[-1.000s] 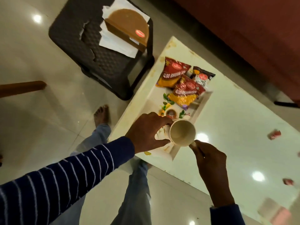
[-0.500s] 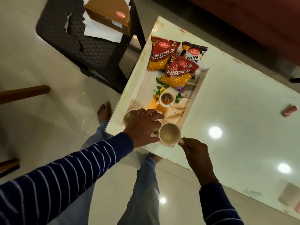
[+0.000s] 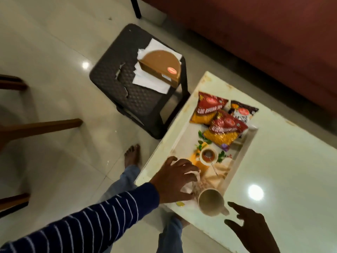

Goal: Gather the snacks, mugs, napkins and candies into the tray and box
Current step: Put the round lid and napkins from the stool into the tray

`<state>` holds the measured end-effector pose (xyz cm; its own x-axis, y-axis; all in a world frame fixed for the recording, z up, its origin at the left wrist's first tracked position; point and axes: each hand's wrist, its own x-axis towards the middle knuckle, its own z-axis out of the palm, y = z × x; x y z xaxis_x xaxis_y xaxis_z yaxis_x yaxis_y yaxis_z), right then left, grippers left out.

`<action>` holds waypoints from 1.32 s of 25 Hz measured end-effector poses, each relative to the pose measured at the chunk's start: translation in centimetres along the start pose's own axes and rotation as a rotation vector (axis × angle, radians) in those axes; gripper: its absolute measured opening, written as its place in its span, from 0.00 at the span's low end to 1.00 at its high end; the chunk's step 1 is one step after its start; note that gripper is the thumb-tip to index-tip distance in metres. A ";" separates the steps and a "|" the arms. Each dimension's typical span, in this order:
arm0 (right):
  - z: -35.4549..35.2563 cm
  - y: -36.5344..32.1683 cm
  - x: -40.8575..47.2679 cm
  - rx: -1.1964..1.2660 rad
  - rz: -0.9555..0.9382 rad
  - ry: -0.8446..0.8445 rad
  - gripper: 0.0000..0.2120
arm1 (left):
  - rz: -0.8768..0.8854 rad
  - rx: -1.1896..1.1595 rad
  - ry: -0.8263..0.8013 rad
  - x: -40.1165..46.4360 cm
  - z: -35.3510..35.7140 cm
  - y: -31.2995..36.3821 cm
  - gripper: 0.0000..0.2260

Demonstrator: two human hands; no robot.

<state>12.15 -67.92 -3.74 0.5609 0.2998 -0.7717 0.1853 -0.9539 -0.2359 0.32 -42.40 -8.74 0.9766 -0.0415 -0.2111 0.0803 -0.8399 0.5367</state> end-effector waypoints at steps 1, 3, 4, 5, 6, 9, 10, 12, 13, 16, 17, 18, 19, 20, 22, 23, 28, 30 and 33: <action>-1.3 -0.9 0.2 0.011 0.026 0.033 0.24 | -0.034 -0.036 0.039 0.1 -1.2 -1.5 0.20; -3.7 -3.7 0.9 0.083 0.000 0.153 0.19 | -0.143 -0.100 0.127 0.5 -4.1 -5.1 0.19; -4.6 -5.4 1.5 0.116 -0.038 0.201 0.17 | -0.211 -0.122 0.168 0.9 -5.7 -6.9 0.19; -5.4 -7.4 2.4 0.139 -0.077 0.235 0.15 | -0.283 -0.151 0.218 1.4 -7.2 -8.7 0.19; -6.1 -9.6 3.7 0.151 -0.113 0.251 0.13 | -0.357 -0.206 0.289 2.0 -8.6 -10.6 0.19; -7.4 -16.8 8.7 0.178 -0.252 0.261 0.13 | -0.600 -0.506 0.531 4.8 -12.6 -15.8 0.21; -7.7 -19.4 10.4 0.197 -0.285 0.264 0.13 | -0.679 -0.593 0.584 5.9 -13.7 -17.5 0.21; -8.2 -24.3 13.6 0.304 -0.301 0.291 0.16 | -0.772 -0.686 0.634 8.1 -15.5 -20.3 0.23; -8.4 -26.4 14.9 0.372 -0.297 0.294 0.19 | -0.788 -0.701 0.638 9.1 -16.1 -21.4 0.24; -8.3 -31.4 18.4 0.461 -0.270 0.242 0.25 | -0.830 -0.648 0.588 11.0 -17.2 -24.3 0.25; -8.2 -32.5 19.1 0.477 -0.261 0.236 0.25 | -0.838 -0.620 0.564 11.2 -17.3 -25.0 0.24; -8.0 -33.3 19.8 0.496 -0.256 0.242 0.23 | -0.838 -0.607 0.542 11.4 -17.4 -25.5 0.23; -7.8 -33.9 20.2 0.524 -0.258 0.259 0.20 | -0.829 -0.610 0.527 11.4 -17.4 -25.9 0.22; -7.6 -34.4 20.6 0.549 -0.257 0.282 0.18 | -0.813 -0.624 0.520 11.4 -17.4 -26.2 0.20; -7.3 -34.9 21.0 0.565 -0.253 0.335 0.16 | -0.773 -0.645 0.533 11.2 -17.4 -26.4 0.19; -7.2 -35.1 21.2 0.570 -0.254 0.357 0.15 | -0.756 -0.650 0.553 11.0 -17.5 -26.4 0.19; -8.6 -35.3 19.4 0.779 -0.341 0.368 0.10 | -0.656 -0.709 0.735 8.6 -18.5 -24.7 0.18; -9.2 -33.8 16.9 0.764 -0.408 0.380 0.07 | -0.543 -0.677 0.747 6.4 -18.9 -23.7 0.16; -8.7 -28.6 12.6 0.566 -0.480 0.432 0.08 | -0.356 -0.560 0.563 3.5 -18.0 -21.0 0.14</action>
<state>20.94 -36.76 -1.54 0.8042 0.5404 -0.2476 0.1152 -0.5504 -0.8269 5.66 -15.22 -6.03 0.8162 0.5713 -0.0864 0.3415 -0.3565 0.8696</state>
